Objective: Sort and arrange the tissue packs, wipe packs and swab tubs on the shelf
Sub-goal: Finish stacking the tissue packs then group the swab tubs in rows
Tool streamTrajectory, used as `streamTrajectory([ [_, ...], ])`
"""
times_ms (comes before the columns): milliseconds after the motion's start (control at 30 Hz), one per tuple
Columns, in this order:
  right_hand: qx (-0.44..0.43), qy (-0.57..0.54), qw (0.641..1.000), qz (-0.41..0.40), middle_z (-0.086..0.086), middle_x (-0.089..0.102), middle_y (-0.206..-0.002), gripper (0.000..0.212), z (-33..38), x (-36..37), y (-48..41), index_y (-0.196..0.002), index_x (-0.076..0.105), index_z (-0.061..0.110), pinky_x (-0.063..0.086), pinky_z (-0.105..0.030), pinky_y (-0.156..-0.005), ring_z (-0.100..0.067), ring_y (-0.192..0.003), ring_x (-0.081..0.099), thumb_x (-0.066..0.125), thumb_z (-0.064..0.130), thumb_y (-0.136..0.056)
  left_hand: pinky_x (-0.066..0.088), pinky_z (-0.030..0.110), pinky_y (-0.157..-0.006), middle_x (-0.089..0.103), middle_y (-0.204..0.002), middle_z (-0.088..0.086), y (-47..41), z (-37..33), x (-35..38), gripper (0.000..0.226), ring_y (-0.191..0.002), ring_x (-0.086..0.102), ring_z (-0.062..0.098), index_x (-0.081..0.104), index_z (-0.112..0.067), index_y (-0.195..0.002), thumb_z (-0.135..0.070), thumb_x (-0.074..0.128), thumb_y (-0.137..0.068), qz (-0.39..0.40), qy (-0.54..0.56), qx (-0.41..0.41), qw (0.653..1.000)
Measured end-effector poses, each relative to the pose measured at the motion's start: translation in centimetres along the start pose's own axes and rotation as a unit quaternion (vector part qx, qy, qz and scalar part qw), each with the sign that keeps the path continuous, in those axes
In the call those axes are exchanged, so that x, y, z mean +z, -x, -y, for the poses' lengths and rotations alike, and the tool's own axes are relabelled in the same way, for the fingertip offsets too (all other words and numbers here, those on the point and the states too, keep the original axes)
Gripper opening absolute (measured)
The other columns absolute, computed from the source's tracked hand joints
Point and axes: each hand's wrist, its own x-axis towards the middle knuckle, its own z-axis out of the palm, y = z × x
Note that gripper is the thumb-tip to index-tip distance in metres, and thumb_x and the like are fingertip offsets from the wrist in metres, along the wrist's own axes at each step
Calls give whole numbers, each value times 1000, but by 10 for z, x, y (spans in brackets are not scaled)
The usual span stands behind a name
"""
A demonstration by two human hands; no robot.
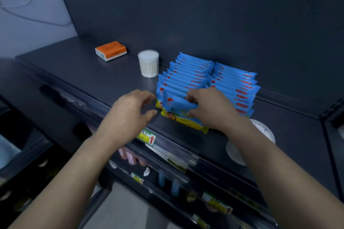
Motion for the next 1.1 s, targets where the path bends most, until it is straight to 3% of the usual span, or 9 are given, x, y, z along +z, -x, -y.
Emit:
streamTrajectory([
  [233, 32, 44, 998, -24, -5, 60, -108, 25, 24, 18, -23, -104, 59, 19, 43, -34, -78, -28, -104, 53, 67, 24, -81, 47, 33, -87, 61, -103, -4, -35, 40, -4, 32, -92, 56, 13, 60, -19, -114, -23, 67, -83, 33, 16, 37, 999],
  [500, 149, 81, 984, -55, -8, 51, -113, 30, 63, 30, -40, -111, 51, 13, 36, -32, -73, -28, -109, 44, 62, 14, -84, 46, 33, -90, 60, -108, -1, -77, 82, -17, 33, -97, 55, 13, 58, -17, -117, -23, 65, -85, 97, 40, 123, 987],
  [667, 193, 103, 974, -54, -9, 51, -119, 34, 73, 30, -38, -118, 47, 11, 37, -34, -89, -27, -112, 42, 58, 16, -86, 47, 37, -89, 61, -105, -1, -90, 97, -13, 34, -96, 56, 13, 60, -17, -115, -21, 67, -82, 123, 64, 160, 977],
  [833, 211, 65, 972, -87, -6, 54, -122, 36, 76, 18, -33, -122, 51, 14, 34, -34, -95, -26, -116, 44, 58, 27, -89, 47, 36, -88, 62, -104, -3, -99, 99, -10, 32, -95, 56, 12, 60, -19, -115, -22, 66, -83, 128, 80, 177, 973],
  [1100, 163, 38, 978, -123, -6, 57, -123, 37, 69, 2, -56, -123, 55, 15, 41, -37, -98, -25, -117, 50, 58, 31, -90, 48, 38, -89, 62, -105, -1, -111, 106, -13, 33, -97, 57, 14, 60, -17, -116, -21, 66, -83, 105, 76, 166, 978],
])
